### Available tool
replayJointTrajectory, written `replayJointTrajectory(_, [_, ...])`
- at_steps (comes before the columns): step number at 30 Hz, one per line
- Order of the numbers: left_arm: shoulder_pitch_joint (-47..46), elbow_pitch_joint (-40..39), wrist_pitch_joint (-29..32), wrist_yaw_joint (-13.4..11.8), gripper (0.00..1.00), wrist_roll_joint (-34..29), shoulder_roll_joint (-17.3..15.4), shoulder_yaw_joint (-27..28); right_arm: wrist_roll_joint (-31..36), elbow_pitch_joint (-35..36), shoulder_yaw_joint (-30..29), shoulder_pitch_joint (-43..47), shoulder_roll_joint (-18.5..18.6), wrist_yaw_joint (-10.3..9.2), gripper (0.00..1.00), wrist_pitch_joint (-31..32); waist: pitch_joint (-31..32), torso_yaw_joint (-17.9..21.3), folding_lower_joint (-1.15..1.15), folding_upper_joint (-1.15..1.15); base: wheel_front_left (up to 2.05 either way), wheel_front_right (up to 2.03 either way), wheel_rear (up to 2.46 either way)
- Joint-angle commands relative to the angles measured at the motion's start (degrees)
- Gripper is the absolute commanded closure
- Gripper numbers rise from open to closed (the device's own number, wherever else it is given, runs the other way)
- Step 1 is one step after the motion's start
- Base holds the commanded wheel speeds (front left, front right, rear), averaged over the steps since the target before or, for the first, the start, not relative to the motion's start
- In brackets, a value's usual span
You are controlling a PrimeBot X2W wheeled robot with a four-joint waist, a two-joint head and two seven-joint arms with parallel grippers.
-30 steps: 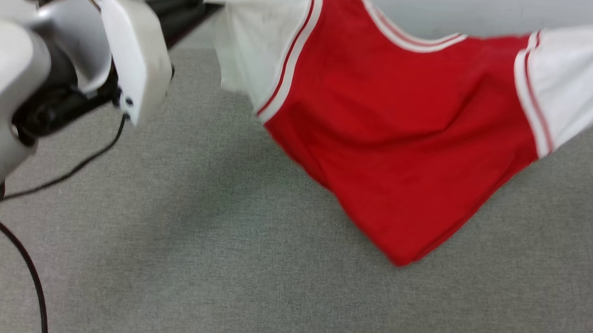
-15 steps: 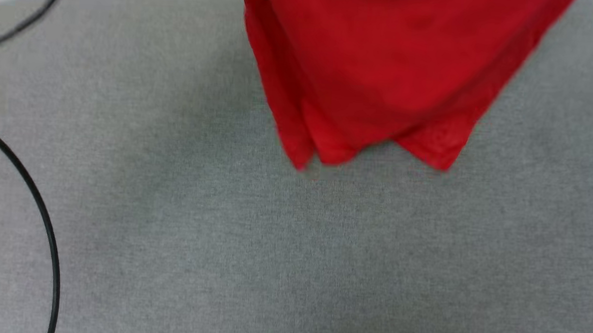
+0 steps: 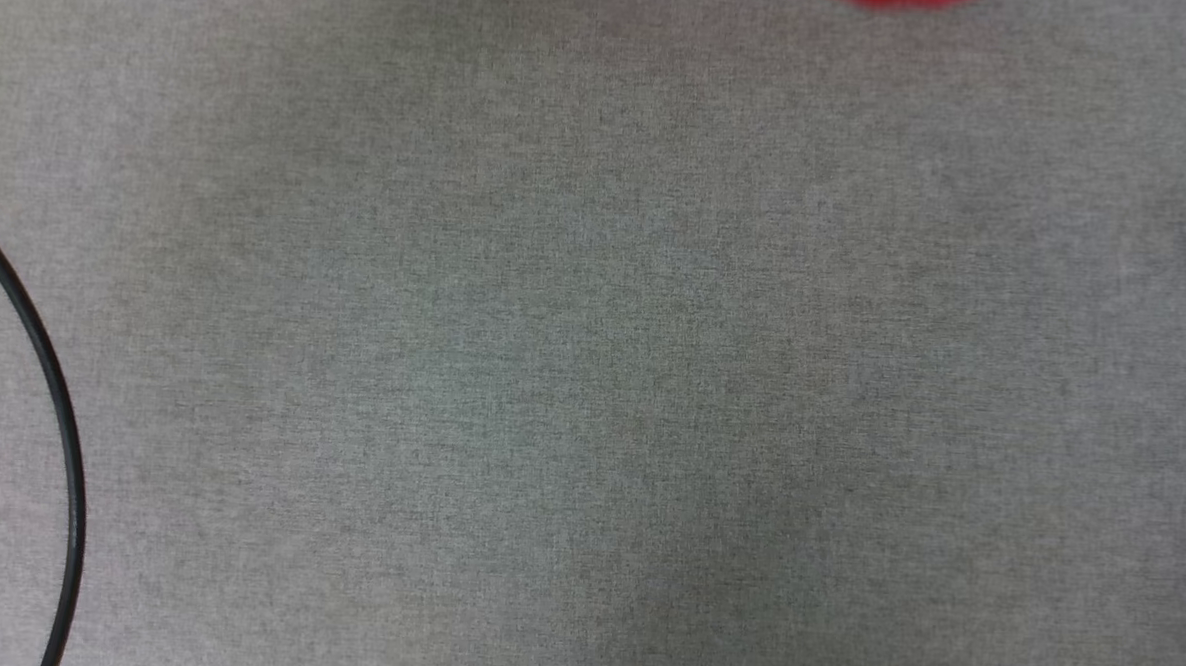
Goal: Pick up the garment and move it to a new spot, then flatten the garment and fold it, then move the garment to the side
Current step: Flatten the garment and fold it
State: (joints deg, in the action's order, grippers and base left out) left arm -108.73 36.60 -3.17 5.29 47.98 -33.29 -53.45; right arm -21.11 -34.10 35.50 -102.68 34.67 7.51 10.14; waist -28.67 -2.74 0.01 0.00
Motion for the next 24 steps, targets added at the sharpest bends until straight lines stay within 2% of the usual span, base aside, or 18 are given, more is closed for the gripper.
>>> replayJointTrajectory(1, [-1.52, 0.87, -0.84, -0.06, 1.00, -0.53, 0.48, 0.20, 0.64, -1.34, 0.34, -2.19, -0.79, -0.04, 1.00, -0.81, -0.53, -0.17, -0.01, 0.00, 0.00, 0.00, 0.00])
replayJointTrajectory(7, [-5.24, 5.25, -4.77, 0.44, 1.00, -0.51, 2.41, 1.49, 1.06, -8.73, 2.46, -9.40, -4.09, -0.04, 1.00, -4.11, -1.09, -0.50, -0.01, 0.00, 0.00, 0.00, 0.00])
replayJointTrajectory(11, [-4.60, 8.13, -5.65, 1.15, 1.00, -0.78, 3.44, 0.08, 0.12, -13.19, 5.16, -10.11, -5.62, -0.04, 1.00, -5.98, -1.31, -0.58, -0.01, 0.00, 0.00, 0.00, 0.00])
replayJointTrajectory(13, [-3.34, 9.59, -6.12, 1.48, 1.00, -0.34, 3.91, -0.54, -0.56, -14.82, 6.96, -9.25, -5.97, -0.04, 1.00, -6.98, -1.52, -0.58, -0.01, 0.00, 0.00, 0.00, 0.00])
replayJointTrajectory(14, [-0.92, 11.25, -6.38, 1.80, 1.00, -0.02, 4.75, -1.97, -1.99, -17.14, 9.95, -7.01, -6.59, -0.04, 1.00, -8.23, -1.86, -0.52, -0.01, 0.00, 0.00, 0.00, 0.00])
replayJointTrajectory(21, [6.85, 13.86, -8.63, 2.07, 1.00, 2.41, 6.18, -4.64, -6.76, -20.38, 15.55, -0.18, -8.00, -0.04, 1.00, -11.85, -1.64, -0.21, -0.01, 0.00, 0.00, 0.00, 0.00])
replayJointTrajectory(24, [11.63, 13.16, -10.01, 2.10, 1.00, 3.90, 5.77, -5.56, -9.12, -20.76, 17.84, 4.48, -8.26, -0.04, 1.00, -13.70, -0.62, -0.03, -0.01, 0.00, 0.00, 0.00, 0.00])
